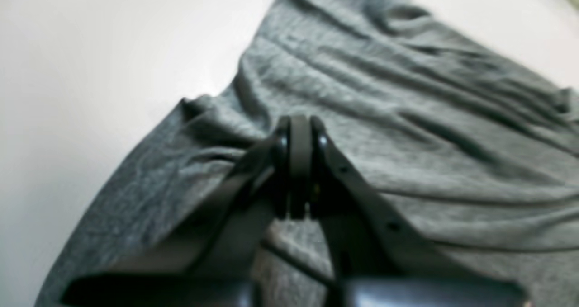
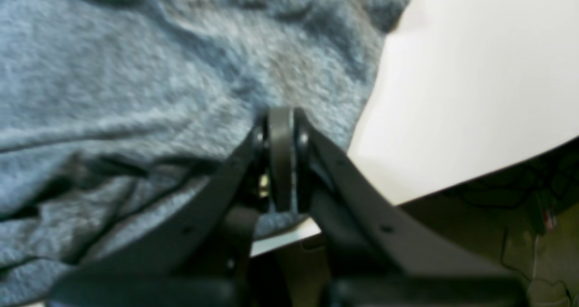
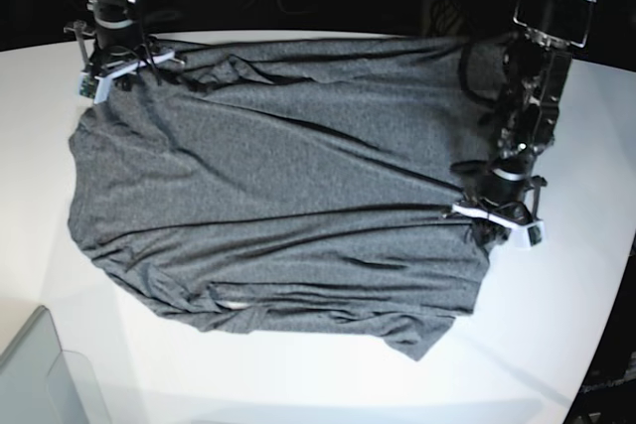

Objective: Layout the t-shirt on the table in an organized manner, then fold the t-shirt properly
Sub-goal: 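Pull the collar-side corners with both grippers away from the hem, flattening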

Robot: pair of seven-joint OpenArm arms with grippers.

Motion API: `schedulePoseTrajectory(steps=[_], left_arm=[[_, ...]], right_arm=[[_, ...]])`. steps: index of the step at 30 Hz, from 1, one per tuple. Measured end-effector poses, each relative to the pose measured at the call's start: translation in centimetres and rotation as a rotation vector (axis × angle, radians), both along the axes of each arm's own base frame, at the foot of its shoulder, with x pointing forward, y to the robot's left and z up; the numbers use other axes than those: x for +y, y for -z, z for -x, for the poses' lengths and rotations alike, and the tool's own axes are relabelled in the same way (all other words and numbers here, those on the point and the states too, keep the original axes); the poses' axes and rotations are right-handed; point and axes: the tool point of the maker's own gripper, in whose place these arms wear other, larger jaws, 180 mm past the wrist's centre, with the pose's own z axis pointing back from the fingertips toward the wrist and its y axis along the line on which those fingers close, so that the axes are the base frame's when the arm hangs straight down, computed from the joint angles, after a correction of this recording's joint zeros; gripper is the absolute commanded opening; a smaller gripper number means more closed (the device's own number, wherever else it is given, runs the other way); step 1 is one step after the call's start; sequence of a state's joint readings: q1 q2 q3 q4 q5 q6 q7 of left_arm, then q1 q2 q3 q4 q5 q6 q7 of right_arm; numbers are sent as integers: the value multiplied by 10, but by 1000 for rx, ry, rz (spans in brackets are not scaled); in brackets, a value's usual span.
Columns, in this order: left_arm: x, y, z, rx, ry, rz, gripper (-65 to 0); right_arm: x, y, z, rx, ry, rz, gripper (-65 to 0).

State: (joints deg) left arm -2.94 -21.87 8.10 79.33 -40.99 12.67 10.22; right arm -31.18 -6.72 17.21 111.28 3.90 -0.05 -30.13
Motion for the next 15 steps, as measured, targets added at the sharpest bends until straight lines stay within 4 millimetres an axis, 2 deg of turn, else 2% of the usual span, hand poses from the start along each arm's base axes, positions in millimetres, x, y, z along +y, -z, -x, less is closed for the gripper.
schedulePoseTrajectory(steps=[2,4,7,9,11,15], left_arm=[[8,-11,14,-32,-23,2,-645],[22,-13,34,-27,-61,-2,-645],[50,-10,77,-2,-141,6,-645],[67,-9,106,25,-180,-24,-634],[73,-6,128,53,-193,-32,-577],[71,-1,158,95,-175,-42,-382]], right_arm=[[-1,-7,-4,-17,-5,10,-650],[0,-10,-6,-31,-6,11,-650],[5,-10,-9,-32,-43,5,-650],[18,-10,-13,-34,-134,-8,-650],[28,-10,-16,-38,-189,-23,-650],[46,-10,-20,-42,-261,-46,-650]])
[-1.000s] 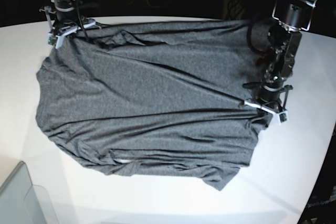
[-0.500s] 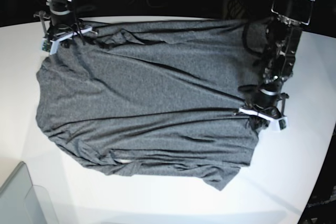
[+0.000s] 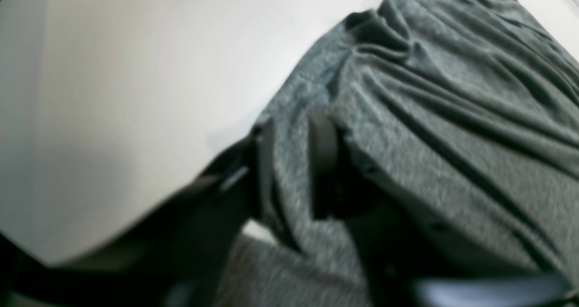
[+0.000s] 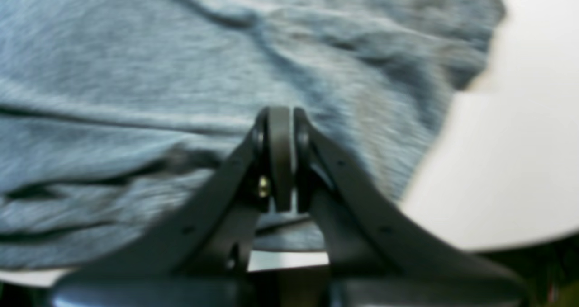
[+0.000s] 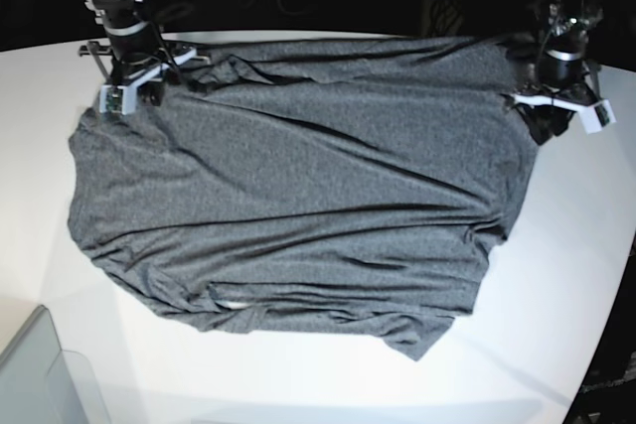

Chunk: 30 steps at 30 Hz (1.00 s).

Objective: Layout the t-shirt on the table in an organized manner, then fold the t-shirt properly
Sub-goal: 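Pull the collar-side corners with both grippers away from the hem, flattening, then hold the collar-side corners with both grippers, tensioning the shirt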

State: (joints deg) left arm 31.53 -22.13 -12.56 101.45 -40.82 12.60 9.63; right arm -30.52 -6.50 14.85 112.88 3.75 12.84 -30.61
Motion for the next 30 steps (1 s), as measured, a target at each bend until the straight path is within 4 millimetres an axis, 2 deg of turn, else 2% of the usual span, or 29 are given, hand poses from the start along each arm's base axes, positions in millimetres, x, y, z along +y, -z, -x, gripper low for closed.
schedulePoseTrajectory(steps=[2,5,7,13,15,20,26,30], left_arm=[[-2,9,21,58,2,-1,-289],[-11,9,44,94,31,4,-216],[-14,9,53,110,38,4,-214],[-31,18,75,154,126,37,-213],[-30,21,83,172,131,38,-211],[-4,21,89,180,79,-3,-200],[6,43,104,246,53,-1,-76],[8,46,95,234,44,0,-67]], right_arm=[[0,0,-1,-3,-1,-3,-650],[3,-1,-3,-4,-12,1,-650],[4,-1,-4,-7,-18,-2,-624],[2,-2,-4,-7,-18,7,-489],[0,-1,-3,-6,-15,10,-454],[-9,-2,-1,-3,16,18,-390],[-13,-2,0,-3,26,23,-383],[-11,-2,0,-3,24,20,-383]])
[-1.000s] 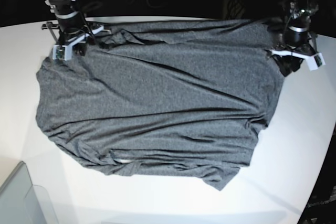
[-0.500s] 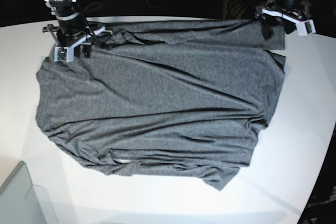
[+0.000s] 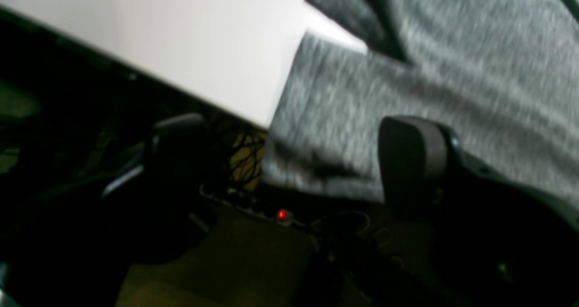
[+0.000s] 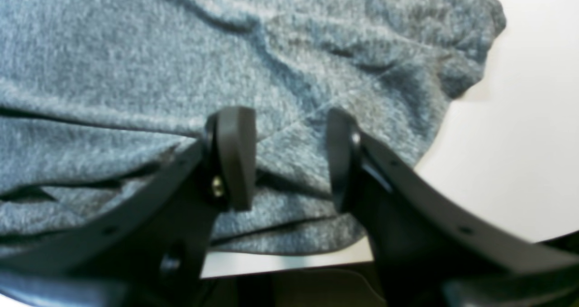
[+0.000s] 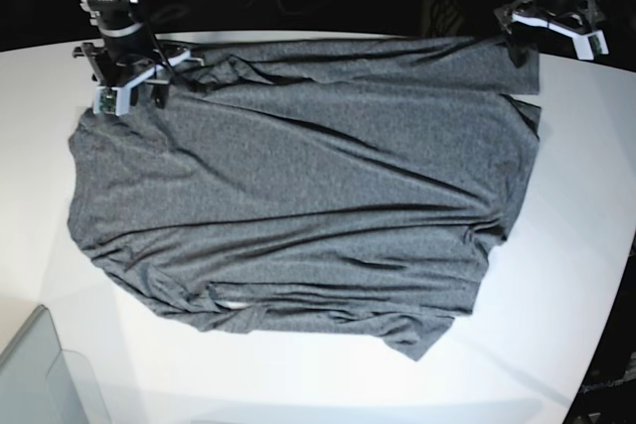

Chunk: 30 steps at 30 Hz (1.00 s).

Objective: Layout the t-shirt on the table in an organized manner, then fold the t-shirt properly
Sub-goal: 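Hold the collar-side corners with both grippers, tensioning the shirt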

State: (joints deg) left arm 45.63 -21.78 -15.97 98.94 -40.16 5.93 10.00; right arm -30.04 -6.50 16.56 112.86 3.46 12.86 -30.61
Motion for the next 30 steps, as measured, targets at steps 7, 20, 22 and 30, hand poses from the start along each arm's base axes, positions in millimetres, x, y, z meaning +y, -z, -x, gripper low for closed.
schedulePoseTrajectory(steps=[7,20,22,30], left_arm=[[-11,26,10,65,10,31,-68],[-23,29,2,39,59,-23,-172],[-24,28,0,34,61,-22,-270],[-20,26,-3,27,50,-35,-565]], right_arm=[[0,0,0,0,0,0,-384],[-1,-1,-1,-2,0,2,-384],[-1,-1,-1,-2,0,3,-384],[-1,-1,-1,-3,0,3,-385]])
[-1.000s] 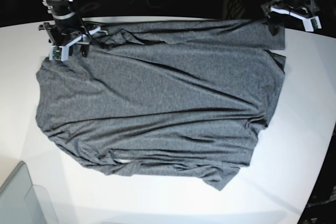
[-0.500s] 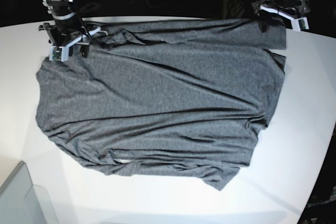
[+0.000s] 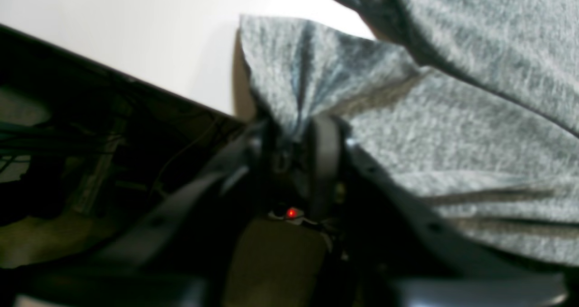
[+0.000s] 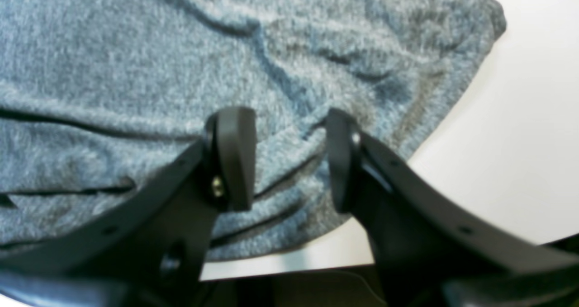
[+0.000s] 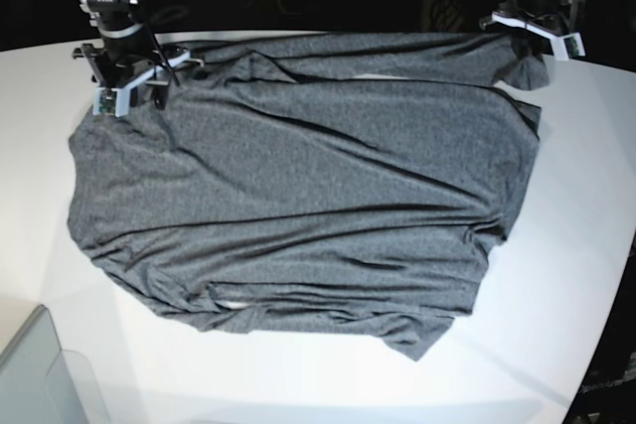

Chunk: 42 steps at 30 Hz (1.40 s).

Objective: Layout the t-shirt on the table in an organized manner, then fold the t-shirt properly
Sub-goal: 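Hold the collar-side corners with both grippers, tensioning the shirt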

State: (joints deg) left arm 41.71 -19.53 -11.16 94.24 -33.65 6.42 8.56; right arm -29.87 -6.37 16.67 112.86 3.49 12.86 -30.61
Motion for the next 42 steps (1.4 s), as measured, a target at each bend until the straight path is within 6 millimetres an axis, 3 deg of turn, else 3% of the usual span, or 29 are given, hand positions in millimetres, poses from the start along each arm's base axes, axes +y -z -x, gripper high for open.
schedulePoseTrajectory(steps=[3,9,14,18,24,31,38,42], left_arm=[[0,0,0,0,0,-1,-650],[-9,-5,-2,3,17,18,-649],[-26,-36,-16,-83,60,40,-649],[-31,-48,-20,-107,79,43,-649],[-35,-52,-22,-120,89,46,-649],[-34,-53,-23,-122,87,44,-649],[-34,-53,-23,-123,88,44,-649],[-33,-53,-23,-123,88,43,-649]], right_arm=[[0,0,0,1,0,0,-385],[0,-3,-5,-13,0,0,-380],[1,-1,-2,-3,-2,-2,-373],[2,12,10,95,1,-14,-302],[6,25,24,200,-5,-31,-214],[5,32,42,249,0,-30,-214],[6,36,48,282,-2,-37,-215],[8,51,54,321,1,-54,-215]])
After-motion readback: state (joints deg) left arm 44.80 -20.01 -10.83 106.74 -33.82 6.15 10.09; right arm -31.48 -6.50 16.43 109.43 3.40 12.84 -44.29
